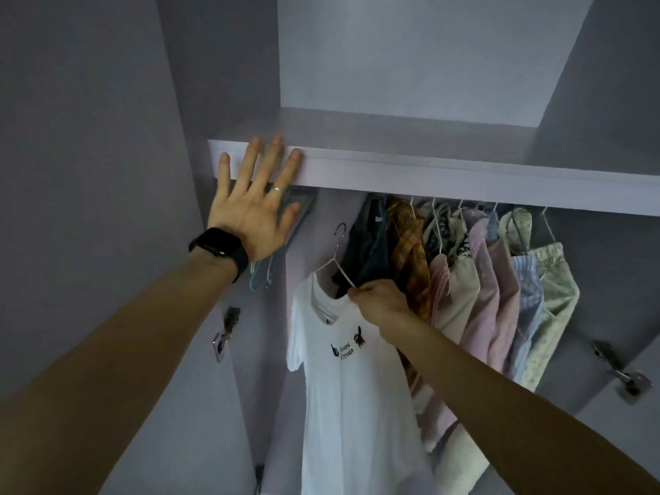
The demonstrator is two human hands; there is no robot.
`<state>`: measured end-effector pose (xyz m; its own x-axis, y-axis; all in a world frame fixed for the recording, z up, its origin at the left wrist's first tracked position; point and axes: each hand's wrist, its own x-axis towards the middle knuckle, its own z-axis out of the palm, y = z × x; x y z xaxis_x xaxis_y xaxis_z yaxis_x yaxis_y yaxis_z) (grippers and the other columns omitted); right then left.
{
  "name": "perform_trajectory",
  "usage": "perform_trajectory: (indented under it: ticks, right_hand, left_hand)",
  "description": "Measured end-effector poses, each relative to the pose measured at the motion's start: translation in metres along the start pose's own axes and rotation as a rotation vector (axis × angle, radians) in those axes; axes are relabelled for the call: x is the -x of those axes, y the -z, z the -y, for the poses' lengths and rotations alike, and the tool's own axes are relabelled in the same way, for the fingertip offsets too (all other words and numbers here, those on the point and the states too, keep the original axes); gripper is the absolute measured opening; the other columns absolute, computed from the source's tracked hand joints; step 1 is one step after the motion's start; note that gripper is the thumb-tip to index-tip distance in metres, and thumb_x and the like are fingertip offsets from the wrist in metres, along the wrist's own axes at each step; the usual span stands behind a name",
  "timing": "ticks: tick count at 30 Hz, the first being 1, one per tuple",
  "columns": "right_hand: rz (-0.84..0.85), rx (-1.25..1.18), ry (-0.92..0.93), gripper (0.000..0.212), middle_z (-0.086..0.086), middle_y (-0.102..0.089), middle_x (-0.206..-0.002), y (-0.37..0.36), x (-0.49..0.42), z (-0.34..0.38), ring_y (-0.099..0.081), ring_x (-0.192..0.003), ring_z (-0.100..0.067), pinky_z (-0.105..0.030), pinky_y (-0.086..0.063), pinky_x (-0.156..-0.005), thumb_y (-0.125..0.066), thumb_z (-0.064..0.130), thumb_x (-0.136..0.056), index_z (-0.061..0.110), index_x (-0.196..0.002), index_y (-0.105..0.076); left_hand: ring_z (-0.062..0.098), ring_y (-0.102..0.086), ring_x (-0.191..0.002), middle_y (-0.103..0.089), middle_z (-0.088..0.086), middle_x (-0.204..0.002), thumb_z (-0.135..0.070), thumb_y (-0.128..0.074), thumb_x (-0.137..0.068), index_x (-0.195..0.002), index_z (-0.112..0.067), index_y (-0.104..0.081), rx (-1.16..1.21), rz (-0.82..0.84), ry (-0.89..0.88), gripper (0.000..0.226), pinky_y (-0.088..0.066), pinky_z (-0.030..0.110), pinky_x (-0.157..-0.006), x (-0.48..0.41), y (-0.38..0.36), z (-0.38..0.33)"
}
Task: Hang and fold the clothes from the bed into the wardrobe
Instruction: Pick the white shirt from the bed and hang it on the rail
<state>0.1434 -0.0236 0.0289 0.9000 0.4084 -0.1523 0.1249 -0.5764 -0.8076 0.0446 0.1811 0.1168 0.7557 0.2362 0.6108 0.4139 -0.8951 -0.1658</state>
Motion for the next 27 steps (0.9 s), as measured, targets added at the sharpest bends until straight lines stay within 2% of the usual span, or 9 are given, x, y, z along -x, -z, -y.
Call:
perform_trajectory:
  ticks: [2,5,7,9,14,17,20,24,27]
  right_hand:
    - [-0.043,-0.002,-0.023,0.028,-0.009,-0.068,-0.109,-0.011,-0.025,0.008,-0.06,-0.089,-0.023,-0.027,-0.048,-0.077,-0.06,0.034,-0.1,0.011,-0.112,-0.072]
    - [-0.154,0.005,0.019,0.033,-0.011,-0.068,-0.117,-0.029,-0.063,0.012,-0.063,-0.104,-0.029,-0.03,-0.051,-0.085,-0.055,0.035,-0.102,0.011,-0.117,-0.07]
    - [-0.232,0.014,0.057,0.034,-0.013,-0.067,-0.119,-0.037,-0.084,0.015,-0.063,-0.108,-0.032,-0.034,-0.052,-0.089,-0.052,0.036,-0.103,0.011,-0.118,-0.069]
    - [-0.308,0.028,0.097,0.034,-0.013,-0.067,-0.12,-0.042,-0.098,0.018,-0.062,-0.109,-0.034,-0.034,-0.052,-0.087,-0.049,0.036,-0.104,0.012,-0.118,-0.068]
    - [-0.414,0.015,0.187,0.031,-0.013,-0.067,-0.122,-0.057,-0.128,0.028,-0.063,-0.105,-0.031,-0.027,-0.046,-0.075,-0.047,0.031,-0.105,0.011,-0.117,-0.066]
    - [-0.503,-0.023,0.269,0.02,-0.015,-0.067,-0.11,-0.083,-0.134,0.018,-0.059,-0.089,-0.027,-0.028,-0.044,-0.071,-0.048,0.03,-0.104,0.015,-0.098,-0.059]
    - [-0.589,-0.034,0.319,0.021,-0.017,-0.065,-0.103,-0.092,-0.139,0.013,-0.062,-0.094,-0.033,-0.034,-0.049,-0.075,-0.047,0.029,-0.104,0.012,-0.091,-0.052]
    - [-0.596,0.053,0.299,0.025,-0.019,-0.065,-0.109,-0.073,-0.151,0.027,-0.063,-0.1,-0.035,-0.033,-0.047,-0.074,-0.046,0.028,-0.105,0.006,-0.105,-0.059]
    - [-0.494,0.202,0.234,0.032,-0.018,-0.065,-0.119,-0.063,-0.162,0.036,-0.062,-0.109,-0.035,-0.03,-0.044,-0.075,-0.046,0.031,-0.105,0.007,-0.119,-0.061]
  left_hand:
    - [0.025,0.018,-0.152,0.027,-0.006,-0.163,-0.055,-0.014,-0.101,-0.153,-0.038,0.024,-0.001,0.019,0.016,0.066,0.006,0.061,-0.12,-0.004,-0.017,0.014]
    - [0.021,0.029,-0.148,0.042,-0.016,-0.153,-0.057,-0.011,-0.1,-0.148,-0.045,0.03,0.079,-0.046,0.018,0.064,0.007,0.061,-0.12,-0.009,-0.044,0.022]
    - [0.02,0.033,-0.146,0.046,-0.019,-0.15,-0.06,-0.01,-0.099,-0.147,-0.046,0.031,0.12,-0.099,0.013,0.064,0.007,0.062,-0.119,-0.013,-0.056,0.02]
    - [0.019,0.035,-0.144,0.048,-0.019,-0.148,-0.06,-0.011,-0.099,-0.147,-0.046,0.031,0.121,-0.139,0.02,0.065,0.006,0.062,-0.12,-0.014,-0.063,0.021]
    - [0.018,0.029,-0.148,0.035,-0.015,-0.158,-0.058,-0.011,-0.098,-0.151,-0.044,0.024,0.114,-0.229,0.023,0.065,0.004,0.062,-0.12,-0.017,-0.072,0.022]
    - [0.019,0.027,-0.149,0.032,-0.014,-0.16,-0.056,-0.016,-0.099,-0.151,-0.043,0.022,0.126,-0.262,0.027,0.066,0.005,0.063,-0.118,-0.02,-0.076,0.017]
    - [0.019,0.026,-0.149,0.031,-0.015,-0.16,-0.054,-0.022,-0.101,-0.152,-0.043,0.022,0.124,-0.289,0.026,0.068,0.005,0.062,-0.117,-0.022,-0.078,0.02]
    - [0.02,0.026,-0.15,0.031,-0.014,-0.16,-0.052,-0.026,-0.102,-0.152,-0.042,0.022,0.12,-0.29,0.023,0.07,0.004,0.065,-0.117,-0.023,-0.079,0.021]
    - [0.021,0.026,-0.15,0.03,-0.012,-0.161,-0.051,-0.029,-0.102,-0.153,-0.041,0.021,0.116,-0.291,0.035,0.072,0.003,0.066,-0.116,-0.023,-0.08,0.019]
